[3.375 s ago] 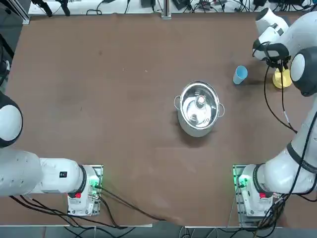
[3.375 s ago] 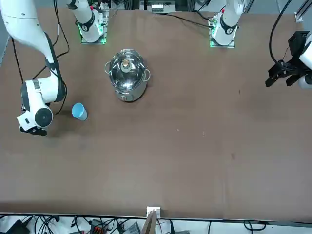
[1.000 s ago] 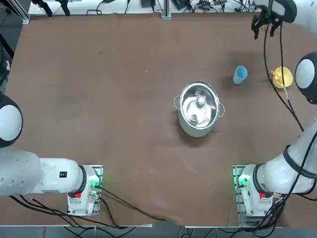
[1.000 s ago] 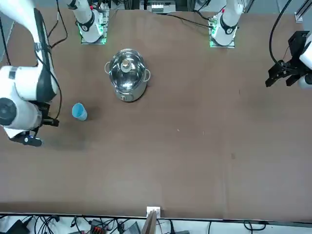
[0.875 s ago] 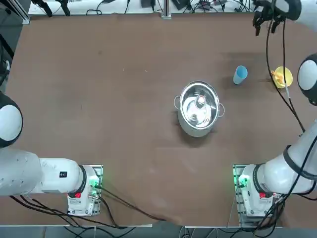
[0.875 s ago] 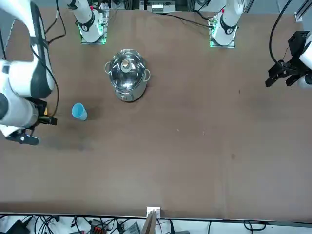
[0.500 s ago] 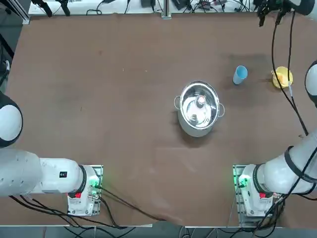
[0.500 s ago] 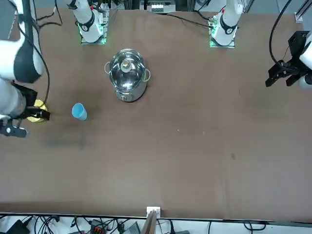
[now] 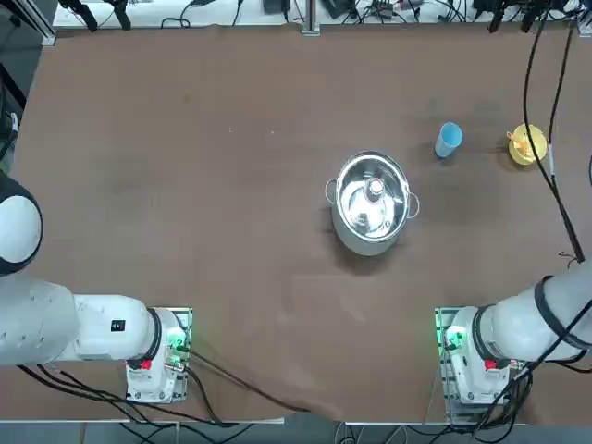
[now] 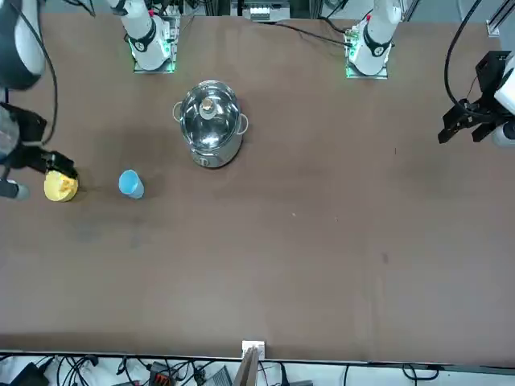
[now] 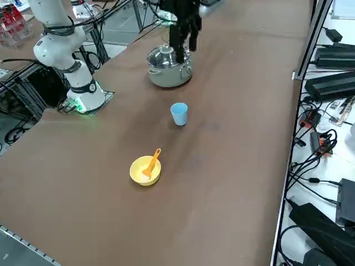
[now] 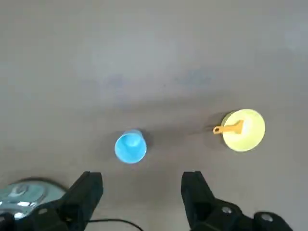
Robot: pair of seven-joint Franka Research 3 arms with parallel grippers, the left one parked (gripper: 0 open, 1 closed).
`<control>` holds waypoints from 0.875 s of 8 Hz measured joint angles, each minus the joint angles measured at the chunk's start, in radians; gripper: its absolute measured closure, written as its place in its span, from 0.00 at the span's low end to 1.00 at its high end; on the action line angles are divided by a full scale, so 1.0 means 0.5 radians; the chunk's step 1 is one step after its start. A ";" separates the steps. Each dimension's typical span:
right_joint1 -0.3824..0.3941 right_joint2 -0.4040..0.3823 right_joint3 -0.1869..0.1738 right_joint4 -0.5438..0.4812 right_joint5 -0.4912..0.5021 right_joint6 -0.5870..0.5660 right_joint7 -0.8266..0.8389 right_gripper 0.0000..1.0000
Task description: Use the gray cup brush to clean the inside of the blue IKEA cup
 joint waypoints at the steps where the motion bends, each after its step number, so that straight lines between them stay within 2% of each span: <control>1: -0.010 -0.054 -0.004 0.000 0.036 -0.062 -0.005 0.00; 5: -0.015 -0.276 0.016 -0.009 0.063 -0.191 -0.020 0.00; 7: -0.012 -0.404 0.022 -0.113 0.063 -0.236 -0.020 0.00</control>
